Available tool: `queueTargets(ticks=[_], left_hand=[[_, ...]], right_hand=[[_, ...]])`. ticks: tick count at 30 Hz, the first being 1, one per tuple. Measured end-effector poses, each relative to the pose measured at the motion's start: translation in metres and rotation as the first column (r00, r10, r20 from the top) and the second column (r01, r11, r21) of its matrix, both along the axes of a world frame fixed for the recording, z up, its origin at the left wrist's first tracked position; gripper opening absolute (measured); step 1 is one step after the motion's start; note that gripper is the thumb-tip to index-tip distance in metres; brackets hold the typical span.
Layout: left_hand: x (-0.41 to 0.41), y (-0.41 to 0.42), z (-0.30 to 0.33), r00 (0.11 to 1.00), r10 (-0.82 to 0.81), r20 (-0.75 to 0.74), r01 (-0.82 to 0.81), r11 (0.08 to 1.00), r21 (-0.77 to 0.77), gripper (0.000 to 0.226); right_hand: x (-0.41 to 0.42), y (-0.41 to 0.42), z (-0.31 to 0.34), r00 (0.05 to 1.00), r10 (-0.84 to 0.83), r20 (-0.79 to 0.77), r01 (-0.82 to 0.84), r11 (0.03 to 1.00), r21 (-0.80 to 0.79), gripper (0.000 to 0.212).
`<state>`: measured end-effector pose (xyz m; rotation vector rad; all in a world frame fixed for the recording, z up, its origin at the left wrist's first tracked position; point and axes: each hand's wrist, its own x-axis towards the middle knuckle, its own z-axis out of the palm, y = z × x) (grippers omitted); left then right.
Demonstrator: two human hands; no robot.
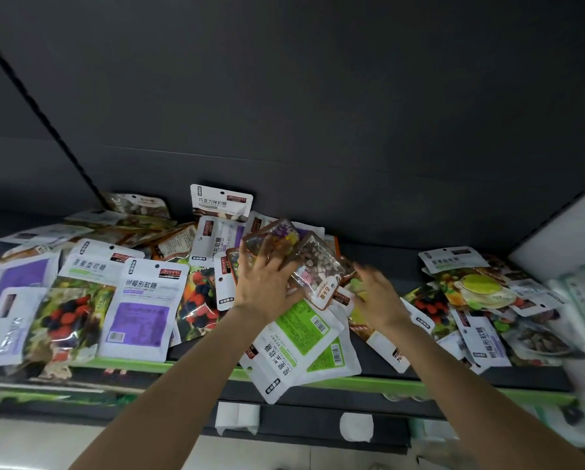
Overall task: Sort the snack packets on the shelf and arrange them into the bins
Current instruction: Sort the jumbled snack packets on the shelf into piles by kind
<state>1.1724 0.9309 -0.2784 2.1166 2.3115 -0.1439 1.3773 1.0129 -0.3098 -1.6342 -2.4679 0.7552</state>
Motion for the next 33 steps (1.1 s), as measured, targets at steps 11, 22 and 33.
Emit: queueTargets(ticks=[11,22,33], left_hand=[[0.038,0.019,-0.004,0.970,0.244,-0.002,-0.243,0.964,-0.106,0.103],[-0.008,0.006,-0.004,0.935,0.332,0.128,-0.316,0.940,-0.127,0.102],[-0.018,0.005,-0.005,0.895,0.401,0.196,-0.372,0.913,-0.169,0.104]], right_hand=[[0.038,-0.008,0.001,0.894,-0.084,0.439,0.012,0.986,0.165,0.070],[0.006,0.012,0.008,0.994,-0.097,-0.040,0.094,0.992,-0.083,0.067],[-0.030,0.028,0.020,0.839,-0.499,-0.217,0.492,0.866,-0.092,0.017]])
